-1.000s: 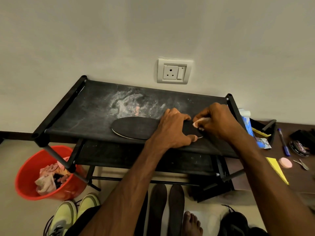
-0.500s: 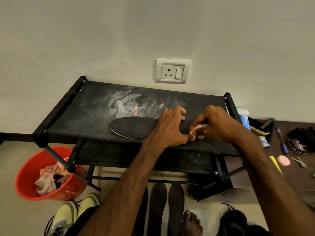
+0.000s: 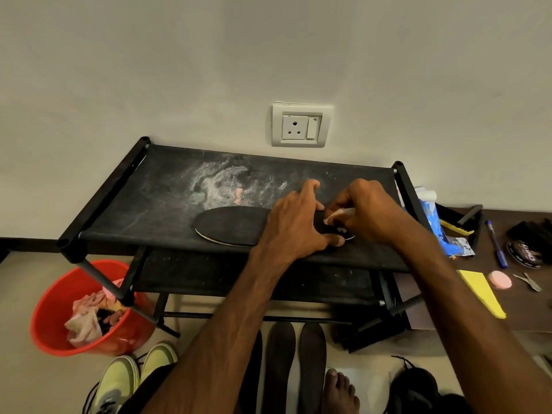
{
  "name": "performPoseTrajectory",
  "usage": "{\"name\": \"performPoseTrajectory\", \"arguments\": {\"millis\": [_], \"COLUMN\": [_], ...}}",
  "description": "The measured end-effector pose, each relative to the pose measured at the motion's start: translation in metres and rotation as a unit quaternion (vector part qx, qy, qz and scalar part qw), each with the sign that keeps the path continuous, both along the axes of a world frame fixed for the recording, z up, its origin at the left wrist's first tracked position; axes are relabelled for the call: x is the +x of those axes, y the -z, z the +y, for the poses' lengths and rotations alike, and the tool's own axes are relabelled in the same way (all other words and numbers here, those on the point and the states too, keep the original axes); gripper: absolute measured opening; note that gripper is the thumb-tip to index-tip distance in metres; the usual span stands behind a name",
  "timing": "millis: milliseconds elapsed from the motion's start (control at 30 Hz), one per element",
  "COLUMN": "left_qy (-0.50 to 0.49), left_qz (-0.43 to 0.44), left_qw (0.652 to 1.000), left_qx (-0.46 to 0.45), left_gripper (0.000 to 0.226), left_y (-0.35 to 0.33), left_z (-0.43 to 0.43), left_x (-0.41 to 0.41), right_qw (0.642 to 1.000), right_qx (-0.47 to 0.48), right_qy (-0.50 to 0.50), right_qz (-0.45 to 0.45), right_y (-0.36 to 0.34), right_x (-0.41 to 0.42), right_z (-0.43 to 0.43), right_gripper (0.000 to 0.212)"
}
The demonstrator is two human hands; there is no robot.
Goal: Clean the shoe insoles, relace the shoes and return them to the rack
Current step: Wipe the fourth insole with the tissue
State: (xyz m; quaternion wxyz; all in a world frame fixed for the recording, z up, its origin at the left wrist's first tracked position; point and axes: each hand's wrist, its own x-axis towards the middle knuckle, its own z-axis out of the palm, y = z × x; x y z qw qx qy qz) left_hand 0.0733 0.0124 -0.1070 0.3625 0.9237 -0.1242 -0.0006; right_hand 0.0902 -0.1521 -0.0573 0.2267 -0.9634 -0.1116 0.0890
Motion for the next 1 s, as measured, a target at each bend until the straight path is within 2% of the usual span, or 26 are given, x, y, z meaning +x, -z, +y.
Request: {"name": "performPoseTrajectory", "arguments": {"millis": [67, 167, 333, 467, 567, 733, 833, 933, 1000], "left_qy": [0.004, 0.000, -0.015, -0.027, -0.023, -0.019, -0.041, -0.051, -0.052], "left_qz": [-0.022, -0.060, -0.089, -0.070, -0.049, -0.048, -0.045, -0.037, -0.033], "left_qw": [1.000, 0.998, 0.992, 0.987, 0.990, 0.991, 0.993, 0.994, 0.995], "left_qx": [0.007, 0.032, 0.083, 0.144, 0.130, 0.121, 0.097, 0.087, 0.081], "left_gripper": [0.121, 0.119, 0.087, 0.083, 0.080, 0.077, 0.077, 0.078, 0.079], "left_y": [-0.002, -0.003, -0.003, -0.003, -0.001, 0.001, 0.002, 0.001, 0.001], "left_z": [-0.002, -0.009, -0.002, 0.031, 0.044, 0.041, 0.041, 0.039, 0.039], "left_x": [-0.001, -0.004, 0.000, 0.001, -0.006, -0.009, -0.007, -0.009, -0.009], "right_qw": [1.000, 0.999, 0.994, 0.994, 0.995, 0.988, 0.990, 0.997, 1.000], "right_qx": [0.006, 0.008, 0.049, 0.034, 0.029, 0.046, 0.022, 0.006, 0.028], "right_qy": [-0.011, 0.032, 0.097, 0.103, 0.091, 0.132, 0.111, 0.060, 0.012], "right_qz": [0.008, 0.010, -0.008, -0.009, -0.003, -0.067, -0.082, -0.037, -0.008], "right_y": [-0.004, -0.001, 0.007, 0.010, 0.011, 0.018, 0.023, 0.020, 0.013], "right_x": [-0.004, -0.004, -0.001, 0.002, 0.004, 0.008, 0.012, 0.013, 0.007], "right_z": [-0.005, -0.005, -0.005, -0.010, -0.009, 0.002, 0.007, 0.008, 0.006], "right_gripper": [0.008, 0.009, 0.011, 0.013, 0.012, 0.017, 0.021, 0.018, 0.013]}}
